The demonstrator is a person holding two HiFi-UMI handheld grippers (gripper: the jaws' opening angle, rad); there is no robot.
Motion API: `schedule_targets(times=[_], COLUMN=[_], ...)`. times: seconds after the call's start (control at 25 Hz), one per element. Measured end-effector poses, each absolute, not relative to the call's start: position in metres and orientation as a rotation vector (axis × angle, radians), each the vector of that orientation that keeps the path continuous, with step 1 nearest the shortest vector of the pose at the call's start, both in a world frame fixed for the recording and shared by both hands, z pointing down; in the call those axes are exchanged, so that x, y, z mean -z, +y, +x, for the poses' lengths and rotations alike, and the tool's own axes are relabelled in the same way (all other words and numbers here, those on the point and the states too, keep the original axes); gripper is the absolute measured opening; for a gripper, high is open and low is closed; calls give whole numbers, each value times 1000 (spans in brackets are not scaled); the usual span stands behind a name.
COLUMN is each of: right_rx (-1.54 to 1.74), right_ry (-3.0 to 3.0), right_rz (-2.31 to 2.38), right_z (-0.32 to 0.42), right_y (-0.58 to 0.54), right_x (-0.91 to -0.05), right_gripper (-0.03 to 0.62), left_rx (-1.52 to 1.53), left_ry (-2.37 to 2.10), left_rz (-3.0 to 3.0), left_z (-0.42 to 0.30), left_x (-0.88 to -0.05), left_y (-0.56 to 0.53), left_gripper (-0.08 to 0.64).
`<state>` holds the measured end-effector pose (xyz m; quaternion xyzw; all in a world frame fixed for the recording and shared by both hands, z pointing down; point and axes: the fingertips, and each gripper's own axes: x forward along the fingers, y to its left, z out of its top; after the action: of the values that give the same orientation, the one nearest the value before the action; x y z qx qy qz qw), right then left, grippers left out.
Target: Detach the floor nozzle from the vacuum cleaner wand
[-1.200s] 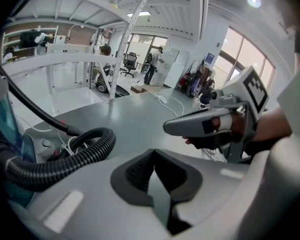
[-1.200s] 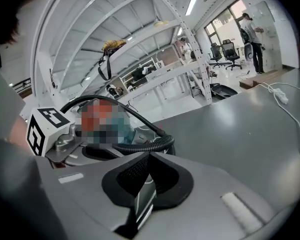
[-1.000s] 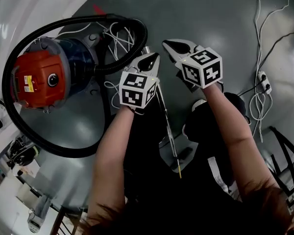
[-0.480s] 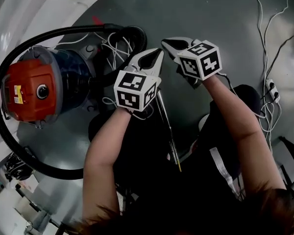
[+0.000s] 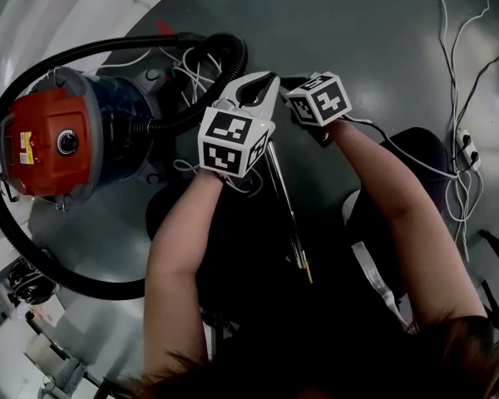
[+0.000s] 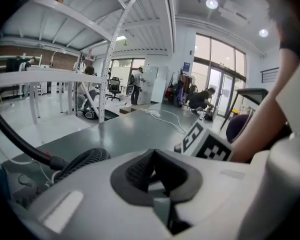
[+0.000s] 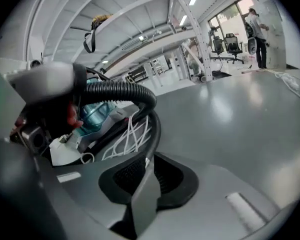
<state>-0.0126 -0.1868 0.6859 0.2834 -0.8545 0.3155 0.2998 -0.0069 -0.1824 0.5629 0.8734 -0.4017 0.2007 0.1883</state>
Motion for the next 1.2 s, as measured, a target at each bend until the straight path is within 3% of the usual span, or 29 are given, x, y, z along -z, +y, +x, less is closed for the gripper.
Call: schedule_targets(times=[0.12, 0.16, 0.72, 0.84, 1.12, 1.2], right_rx=[-943, -975, -968, -983, -1015, -989], right_ry=[-2278, -2285, -2163, -2197, -1783, -1927], right_rz=[690, 692, 758, 735, 753, 746], right_z=[-36, -43, -81, -91, -39, -61], right_y=[-172, -170, -147, -139, -105, -120], right_x=[-707, -712, -770, -770, -796, -792], right_gripper=[152, 164, 163, 197, 201, 212], left_rx=[-460, -437, -690, -762, -829, -838], left_ry=[-1091, -1077, -892, -878, -890, -920], left_rz=[2445, 2442, 2600, 2605, 2579, 2571], left_z=[-9, -9, -12, -20, -24, -28], left_x=[-558, -556, -568, -576, -585, -585], left_y=[-183, -183, -167, -157, -147, -149], left_gripper=[9, 9, 9, 9, 9, 9])
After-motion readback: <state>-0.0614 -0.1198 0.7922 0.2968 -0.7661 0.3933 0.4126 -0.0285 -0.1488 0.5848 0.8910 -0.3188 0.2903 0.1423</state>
